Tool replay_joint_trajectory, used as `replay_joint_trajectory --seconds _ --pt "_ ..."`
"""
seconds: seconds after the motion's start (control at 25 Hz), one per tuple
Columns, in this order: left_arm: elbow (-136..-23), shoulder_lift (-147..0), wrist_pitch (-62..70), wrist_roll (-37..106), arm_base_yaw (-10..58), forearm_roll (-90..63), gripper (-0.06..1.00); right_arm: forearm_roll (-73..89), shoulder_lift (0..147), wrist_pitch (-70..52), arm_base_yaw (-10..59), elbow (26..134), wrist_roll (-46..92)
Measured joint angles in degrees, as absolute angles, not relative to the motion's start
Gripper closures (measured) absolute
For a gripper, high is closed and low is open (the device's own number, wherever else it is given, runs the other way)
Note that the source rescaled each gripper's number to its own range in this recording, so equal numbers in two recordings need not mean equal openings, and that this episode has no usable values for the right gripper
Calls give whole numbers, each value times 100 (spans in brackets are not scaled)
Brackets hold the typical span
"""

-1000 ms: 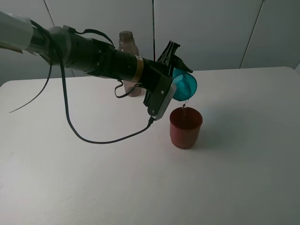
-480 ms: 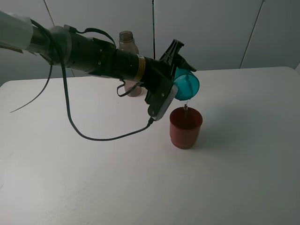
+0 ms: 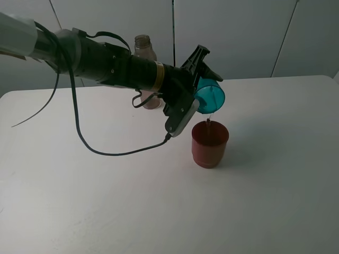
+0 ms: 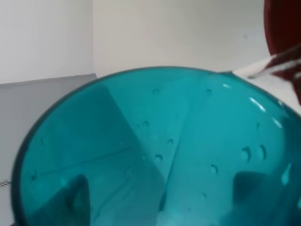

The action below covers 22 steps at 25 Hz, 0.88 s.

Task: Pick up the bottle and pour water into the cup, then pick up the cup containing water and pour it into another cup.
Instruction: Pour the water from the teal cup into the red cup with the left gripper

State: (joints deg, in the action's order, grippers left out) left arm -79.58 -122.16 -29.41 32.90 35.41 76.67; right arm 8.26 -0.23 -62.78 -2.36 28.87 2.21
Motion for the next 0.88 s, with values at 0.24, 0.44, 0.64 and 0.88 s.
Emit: replay_joint_trajectory --seconds 0.24,0.44,0.64,0.88 --pt "-7958 -12216 -2953 3484 3568 7590 92 826 -23 -6278 -236 2887 221" --pt "-7958 -12216 -2979 3844 3591 7578 92 826 -23 -6278 -236 2887 221" --pt "-7958 -12210 -3054 4076 3591 7568 92 826 -23 -6278 -236 2887 221" --pt "-7958 -12202 -3076 4428 3591 7516 92 826 -23 -6278 -236 2887 221"
